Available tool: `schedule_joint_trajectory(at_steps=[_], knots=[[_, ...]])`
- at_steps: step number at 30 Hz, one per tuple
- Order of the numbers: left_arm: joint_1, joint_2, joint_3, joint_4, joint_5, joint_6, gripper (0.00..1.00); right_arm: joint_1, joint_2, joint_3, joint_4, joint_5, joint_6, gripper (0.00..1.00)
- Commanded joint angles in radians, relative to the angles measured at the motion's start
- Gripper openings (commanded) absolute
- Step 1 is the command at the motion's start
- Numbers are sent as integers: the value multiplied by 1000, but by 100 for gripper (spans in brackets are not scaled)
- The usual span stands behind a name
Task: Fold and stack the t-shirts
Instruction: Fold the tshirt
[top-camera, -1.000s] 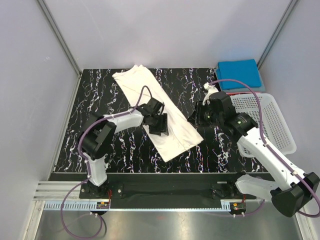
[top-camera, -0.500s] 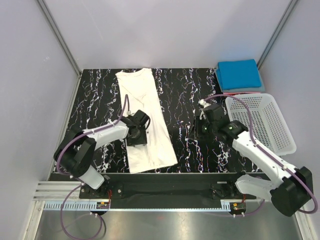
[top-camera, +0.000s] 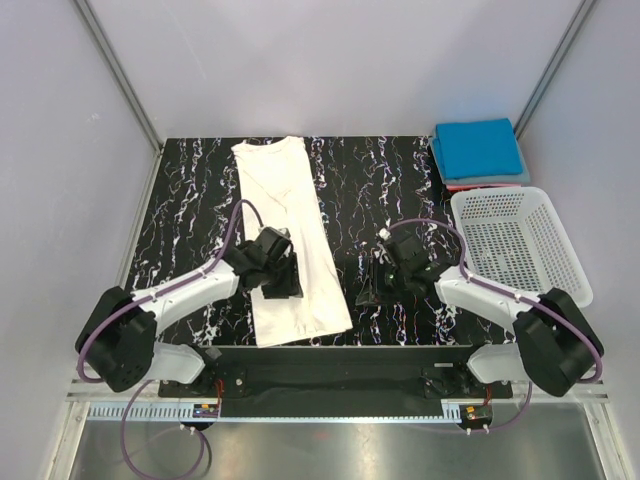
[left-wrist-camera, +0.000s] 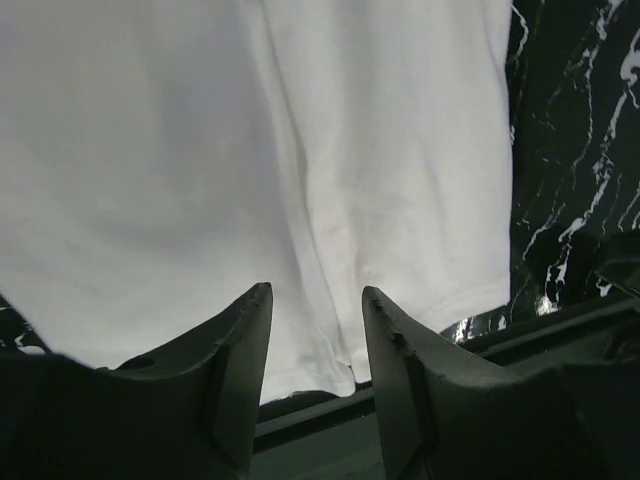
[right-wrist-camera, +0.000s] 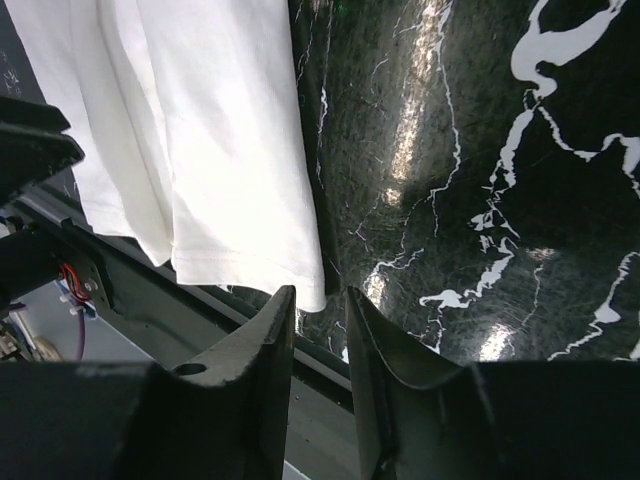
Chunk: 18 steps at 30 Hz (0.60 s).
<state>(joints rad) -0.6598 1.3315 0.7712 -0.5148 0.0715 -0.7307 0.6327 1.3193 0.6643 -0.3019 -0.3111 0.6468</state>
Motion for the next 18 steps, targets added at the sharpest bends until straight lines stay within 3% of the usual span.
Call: schedule_joint_trajectory(at_steps=[1, 8, 14, 18], knots=[[-18, 14, -13, 64, 59, 4, 46, 16, 14, -22, 122, -28, 51, 34], [-35, 47, -115, 277, 163, -55, 43, 48, 101, -35, 182, -43, 73, 33], [-49, 90, -107, 291, 172, -42, 43, 74, 149, -72, 236, -20, 97, 31], [-49, 77, -79, 223, 133, -36, 50, 79, 158, -83, 224, -3, 93, 25]])
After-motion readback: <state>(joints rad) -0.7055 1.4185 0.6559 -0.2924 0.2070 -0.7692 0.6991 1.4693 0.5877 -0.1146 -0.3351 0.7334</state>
